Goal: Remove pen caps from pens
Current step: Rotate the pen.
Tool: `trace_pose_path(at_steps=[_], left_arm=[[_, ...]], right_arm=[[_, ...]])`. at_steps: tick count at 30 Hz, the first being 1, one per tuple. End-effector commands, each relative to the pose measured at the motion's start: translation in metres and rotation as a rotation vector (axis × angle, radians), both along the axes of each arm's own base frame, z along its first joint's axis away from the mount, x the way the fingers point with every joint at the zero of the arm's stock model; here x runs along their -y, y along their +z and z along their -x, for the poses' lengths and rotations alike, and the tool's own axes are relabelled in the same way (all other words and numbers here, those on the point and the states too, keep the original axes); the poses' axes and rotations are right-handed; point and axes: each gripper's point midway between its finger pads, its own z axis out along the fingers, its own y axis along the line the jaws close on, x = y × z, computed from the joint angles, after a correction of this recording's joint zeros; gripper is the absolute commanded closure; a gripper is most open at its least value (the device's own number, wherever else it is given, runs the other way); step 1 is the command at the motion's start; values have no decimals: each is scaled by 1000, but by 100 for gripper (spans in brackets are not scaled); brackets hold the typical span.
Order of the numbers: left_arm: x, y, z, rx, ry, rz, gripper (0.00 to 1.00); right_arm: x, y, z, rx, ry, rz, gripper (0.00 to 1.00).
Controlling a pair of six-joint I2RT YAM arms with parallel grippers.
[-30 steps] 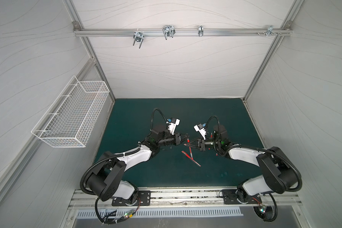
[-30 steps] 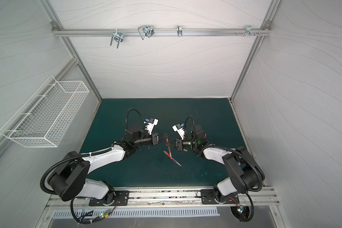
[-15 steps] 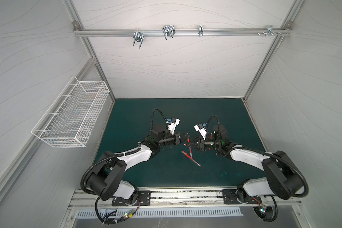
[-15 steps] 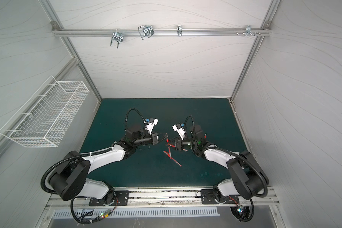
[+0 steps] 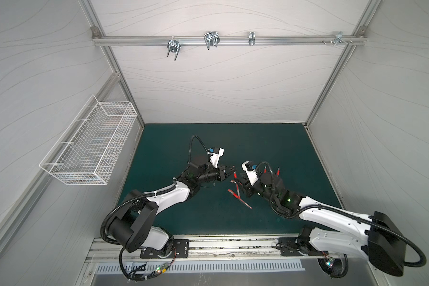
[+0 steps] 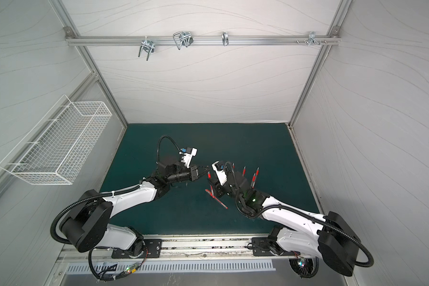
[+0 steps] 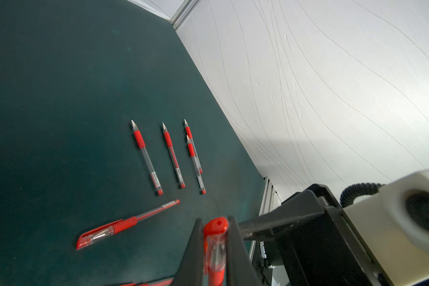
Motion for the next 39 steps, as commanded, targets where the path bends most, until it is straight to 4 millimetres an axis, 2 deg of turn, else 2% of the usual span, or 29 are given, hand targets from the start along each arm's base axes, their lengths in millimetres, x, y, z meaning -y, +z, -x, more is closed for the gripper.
trace_pose_path(at_steps=[1,12,28,34,38,39], left_arm=[[0,15,-6,52,11,21,100],[-1,14,-6,48,14,18,100],[1,12,-7,42,8,27,100],[2,10,-6,38,2,26,100],[1,10,-7,37,7,27,75],[0,10,-7,35,9,28,71]], right_arm=[[8,-5,-7,29,-62,56,57],[-14,-12,4,11,16,68,65],[-20,-18,-2,7,4,57,77],[-18,-19,-3,-19,19,34,92],[-11,-20,-5,-79,38,-15,100],[-9,-21,-6,-94,43,-27,100]])
